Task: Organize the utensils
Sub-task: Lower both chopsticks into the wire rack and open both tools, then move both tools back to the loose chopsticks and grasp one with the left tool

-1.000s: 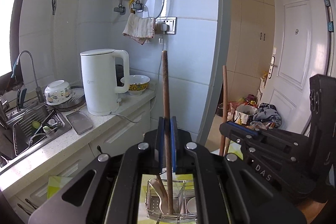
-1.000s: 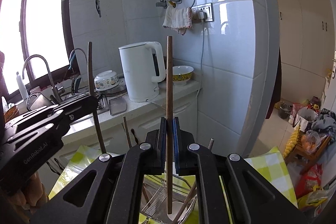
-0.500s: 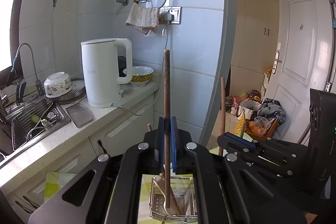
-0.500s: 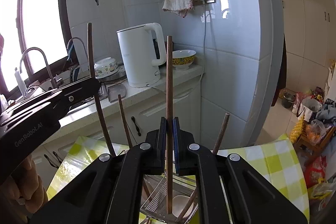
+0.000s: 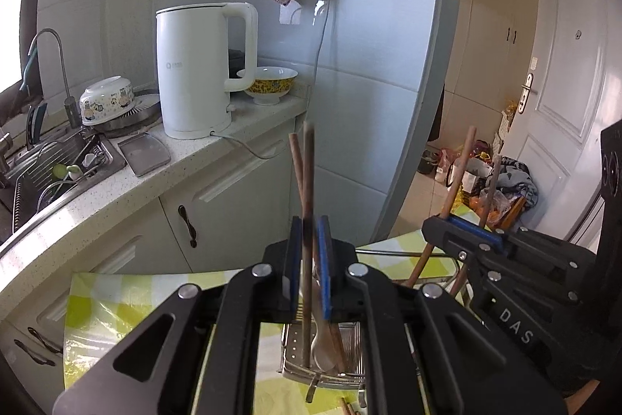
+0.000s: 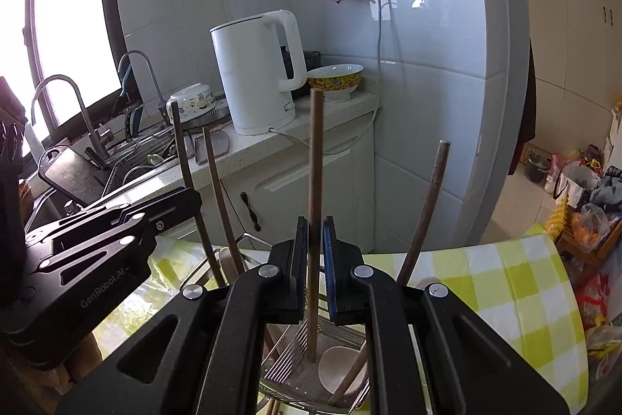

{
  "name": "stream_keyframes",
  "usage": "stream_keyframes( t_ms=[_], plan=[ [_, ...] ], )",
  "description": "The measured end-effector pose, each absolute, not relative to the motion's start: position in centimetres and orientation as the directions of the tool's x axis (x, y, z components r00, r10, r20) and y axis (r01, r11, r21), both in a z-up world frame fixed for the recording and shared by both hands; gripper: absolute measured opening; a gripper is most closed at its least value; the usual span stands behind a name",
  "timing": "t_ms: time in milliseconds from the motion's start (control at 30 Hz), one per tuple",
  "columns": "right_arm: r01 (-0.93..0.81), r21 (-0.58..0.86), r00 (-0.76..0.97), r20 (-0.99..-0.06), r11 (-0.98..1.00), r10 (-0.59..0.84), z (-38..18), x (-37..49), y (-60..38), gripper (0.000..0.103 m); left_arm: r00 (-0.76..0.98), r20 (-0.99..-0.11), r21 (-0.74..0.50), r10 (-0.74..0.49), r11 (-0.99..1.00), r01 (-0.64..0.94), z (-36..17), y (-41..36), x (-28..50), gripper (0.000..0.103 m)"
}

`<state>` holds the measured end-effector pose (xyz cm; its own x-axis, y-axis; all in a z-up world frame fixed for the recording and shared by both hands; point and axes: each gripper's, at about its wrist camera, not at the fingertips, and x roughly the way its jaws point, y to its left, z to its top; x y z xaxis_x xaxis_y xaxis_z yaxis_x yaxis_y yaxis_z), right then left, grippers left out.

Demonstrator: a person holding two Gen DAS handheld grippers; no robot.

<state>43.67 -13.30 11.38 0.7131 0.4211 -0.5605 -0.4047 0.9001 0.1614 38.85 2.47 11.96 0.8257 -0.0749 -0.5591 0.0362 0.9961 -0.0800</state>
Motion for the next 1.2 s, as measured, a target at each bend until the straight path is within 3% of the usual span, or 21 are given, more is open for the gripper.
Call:
stream_keyframes(
  t_ms=[33, 67, 100, 133, 500, 767, 933, 1200],
  plan=[
    [-0.401, 0.159, 0.716, -0.56, 0.902, 0.417, 11.4, 43.6, -13.4, 0.022, 0.827, -0.557, -0.082, -0.075, 0.996, 0.035, 11.9, 2.4, 38.7, 0.023],
    [-0.398, 0.156, 0.722, -0.555, 0.904, 0.414, 11.5, 43.5, -13.5, 0.036, 0.829, -0.554, -0.084, -0.073, 0.996, 0.032, 11.9, 2.5, 38.5, 0.03],
    [-0.396, 0.152, 0.73, -0.547, 0.906, 0.411, 11.7, 43.3, -13.6, 0.056, 0.831, -0.551, -0.084, -0.071, 0.996, 0.03, 11.9, 2.5, 38.4, 0.031],
    [-0.388, 0.14, 0.744, -0.535, 0.911, 0.399, 12.0, 43.0, -13.8, 0.06, 0.834, -0.548, -0.084, -0.069, 0.996, 0.027, 12.0, 2.5, 38.2, 0.032],
    [-0.353, 0.09, 0.814, -0.461, 0.931, 0.353, 14.6, 38.2, -17.9, 0.071, 0.863, -0.501, -0.138, -0.068, 0.99, -0.002, 13.3, 4.5, 32.0, 0.037],
    [-0.257, 0.103, 0.836, -0.475, 0.961, 0.275, 12.2, 33.6, -23.5, 0.076, 0.821, -0.566, -0.172, -0.069, 0.985, -0.036, 9.1, 5.3, 25.1, 0.039],
    [-0.204, 0.122, 0.788, -0.568, 0.971, 0.237, 7.0, 29.9, -26.6, 0.077, 0.764, -0.641, -0.184, -0.072, 0.981, -0.062, 4.1, 4.8, 20.8, 0.039],
    [-0.292, 0.149, 0.607, -0.735, 0.945, 0.303, -2.3, 25.2, -23.1, 0.077, 0.666, -0.743, -0.145, -0.063, 0.987, -0.068, -3.0, 3.1, 17.0, 0.039]
  ],
)
